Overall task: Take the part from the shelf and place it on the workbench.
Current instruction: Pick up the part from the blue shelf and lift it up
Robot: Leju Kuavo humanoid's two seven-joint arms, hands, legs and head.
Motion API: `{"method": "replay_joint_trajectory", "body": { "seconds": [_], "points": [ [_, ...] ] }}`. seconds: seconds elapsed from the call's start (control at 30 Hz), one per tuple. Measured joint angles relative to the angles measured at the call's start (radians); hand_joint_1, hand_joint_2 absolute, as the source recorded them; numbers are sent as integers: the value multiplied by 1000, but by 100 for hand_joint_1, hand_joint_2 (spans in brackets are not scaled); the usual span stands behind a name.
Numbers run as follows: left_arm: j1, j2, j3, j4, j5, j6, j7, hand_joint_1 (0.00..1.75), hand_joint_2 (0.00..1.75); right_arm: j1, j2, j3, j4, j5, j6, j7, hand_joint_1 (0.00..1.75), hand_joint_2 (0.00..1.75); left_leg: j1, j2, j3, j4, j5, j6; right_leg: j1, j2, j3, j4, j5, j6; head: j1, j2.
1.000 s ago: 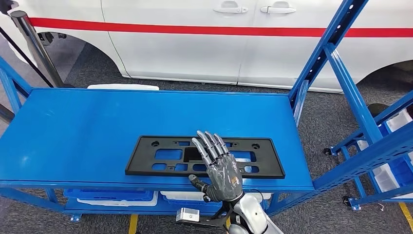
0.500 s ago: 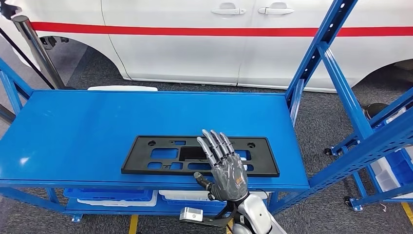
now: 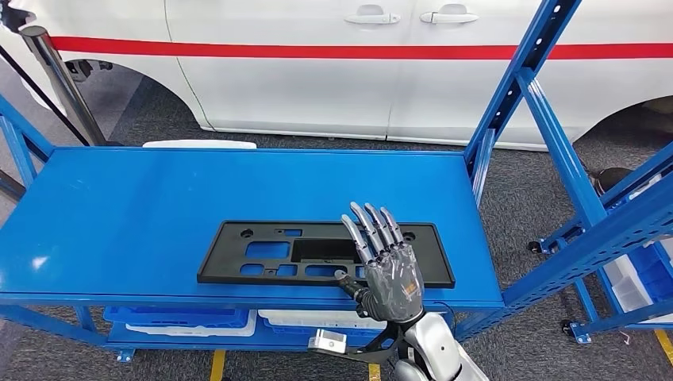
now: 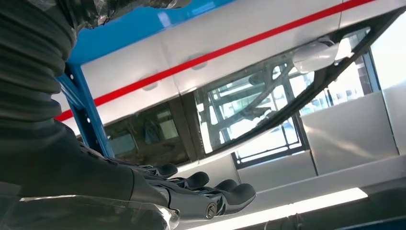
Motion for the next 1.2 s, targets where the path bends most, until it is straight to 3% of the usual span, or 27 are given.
{"method": "replay_joint_trajectory", "body": {
  "seconds": [0.77,0.97,1.2],
  "points": [
    [0,-2,17,0,2,13,-1,0,0,-2,-47,38,-52,-13,11,11,0,175,0,0,0,0,0,0,0,0,0,1,0,0,0,0],
    [0,-2,19,0,2,12,-7,0,0,-26,-76,91,-51,-117,104,13,0,175,0,0,0,0,0,0,0,0,0,1,0,0,0,0],
    [-1,-2,20,0,2,0,-20,0,0,-75,-138,157,-43,-254,329,-3,0,175,0,0,0,0,0,0,0,0,0,1,0,0,0,0]
  ]
}}
